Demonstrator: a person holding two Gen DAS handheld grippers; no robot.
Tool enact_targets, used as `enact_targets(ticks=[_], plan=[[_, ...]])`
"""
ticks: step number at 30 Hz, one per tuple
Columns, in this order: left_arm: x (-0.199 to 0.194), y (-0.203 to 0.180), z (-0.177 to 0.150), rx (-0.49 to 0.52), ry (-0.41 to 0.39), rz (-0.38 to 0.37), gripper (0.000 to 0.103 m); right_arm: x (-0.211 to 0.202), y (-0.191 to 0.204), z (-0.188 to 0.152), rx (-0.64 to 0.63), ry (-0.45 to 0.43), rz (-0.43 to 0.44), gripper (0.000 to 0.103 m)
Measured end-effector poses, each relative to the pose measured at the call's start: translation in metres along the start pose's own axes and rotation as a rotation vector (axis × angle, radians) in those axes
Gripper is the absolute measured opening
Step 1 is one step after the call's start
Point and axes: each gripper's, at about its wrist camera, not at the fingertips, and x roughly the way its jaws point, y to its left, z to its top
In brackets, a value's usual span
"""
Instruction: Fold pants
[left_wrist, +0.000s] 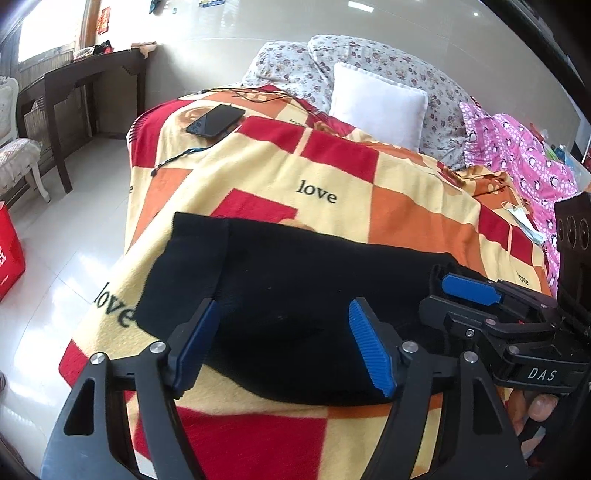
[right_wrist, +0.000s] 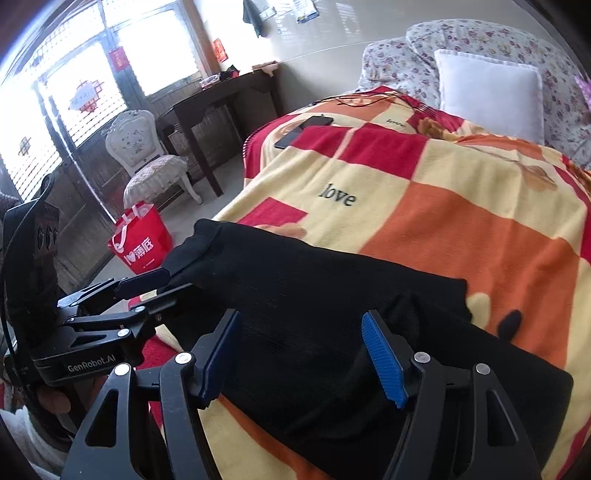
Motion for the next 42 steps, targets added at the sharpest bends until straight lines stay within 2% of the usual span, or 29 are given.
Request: enact_targets(ticks=[10, 18, 24, 27, 32, 35, 36, 38, 40, 41, 42], plan=[[-0.010, 0.035, -0.010, -0.080, 0.028, -0.030, 0.074, 0.035, 0.020, 0.014, -0.056, 0.061, 0.034, 0.070], [-0.015, 0.070, -0.021, -0.168, 0.035, 0.012, 0.075, 0.063, 0.036, 0.037, -0.100, 0.082, 0.039, 0.073], [0.001, 0.070, -0.024, -0.201, 0.071, -0.008, 0.075, 0.094, 0.050, 0.057, -0.134, 0.112, 0.057, 0.076], [0.007, 0.068, -0.023, -0.200, 0.076, -0.009, 0.076, 0.110, 0.054, 0.066, -0.146, 0.119, 0.038, 0.076], [0.016, 0.068, -0.019, -0.213, 0.073, -0.021, 0.083, 0.137, 0.061, 0.075, -0.174, 0.167, 0.055, 0.076], [0.020, 0.067, -0.015, -0.212, 0.061, -0.020, 0.084, 0.151, 0.064, 0.080, -0.206, 0.196, 0.072, 0.076], [0.022, 0.066, -0.013, -0.211, 0.059, -0.021, 0.084, 0.155, 0.063, 0.082, -0.195, 0.196, 0.094, 0.073], [0.026, 0.064, -0.009, -0.192, 0.061, -0.035, 0.083, 0.158, 0.061, 0.083, -0.163, 0.206, 0.143, 0.037], [0.027, 0.062, -0.003, -0.179, 0.063, -0.040, 0.074, 0.152, 0.066, 0.085, -0.188, 0.196, 0.143, 0.018], [0.026, 0.062, 0.000, -0.173, 0.056, -0.042, 0.072, 0.148, 0.068, 0.086, -0.208, 0.189, 0.128, 0.017], [0.025, 0.062, 0.003, -0.171, 0.050, -0.044, 0.071, 0.145, 0.068, 0.087, -0.211, 0.178, 0.123, 0.011]])
